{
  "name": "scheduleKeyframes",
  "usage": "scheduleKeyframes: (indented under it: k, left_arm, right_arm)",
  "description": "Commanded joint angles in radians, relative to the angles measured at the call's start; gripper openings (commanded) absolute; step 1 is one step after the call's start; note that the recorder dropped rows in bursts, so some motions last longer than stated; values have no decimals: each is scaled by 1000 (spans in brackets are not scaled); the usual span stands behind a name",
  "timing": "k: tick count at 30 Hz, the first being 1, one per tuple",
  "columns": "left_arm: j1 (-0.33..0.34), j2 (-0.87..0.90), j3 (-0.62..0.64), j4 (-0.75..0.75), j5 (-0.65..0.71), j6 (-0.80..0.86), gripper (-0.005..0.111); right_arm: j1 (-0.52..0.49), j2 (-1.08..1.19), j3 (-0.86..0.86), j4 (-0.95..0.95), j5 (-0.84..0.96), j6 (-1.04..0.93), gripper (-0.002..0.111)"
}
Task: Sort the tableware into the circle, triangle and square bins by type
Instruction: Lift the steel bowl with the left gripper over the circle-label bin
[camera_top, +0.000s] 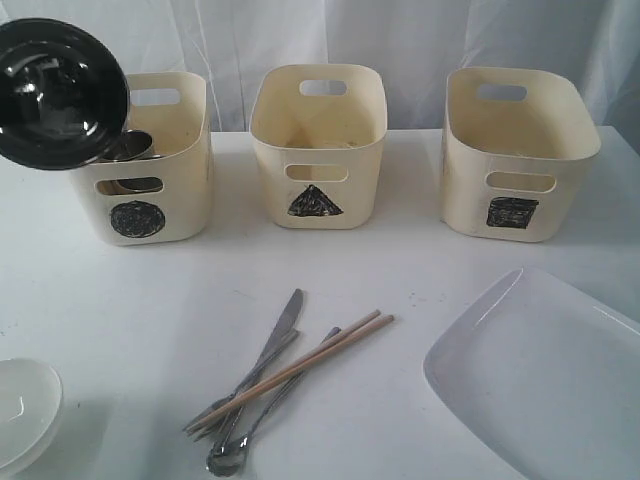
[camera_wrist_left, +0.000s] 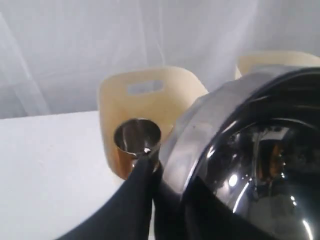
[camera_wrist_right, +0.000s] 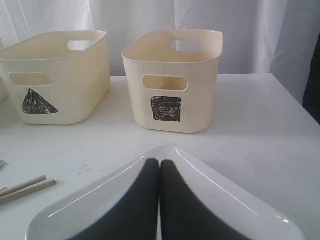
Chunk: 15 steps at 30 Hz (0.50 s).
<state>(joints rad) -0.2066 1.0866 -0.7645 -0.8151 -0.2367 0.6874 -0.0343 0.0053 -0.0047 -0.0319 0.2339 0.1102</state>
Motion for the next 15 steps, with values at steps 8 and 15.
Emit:
scheduleKeyframes:
  k: [8,15]
  left_arm:
    - [-4,218,-18,573,-516,-484,0]
    - [-4,517,-285,622,-473,-484,0]
  right_arm:
    - [5,-5,5,-6,-3,-1,0]
    - [5,-5,5,-6,-3,-1,0]
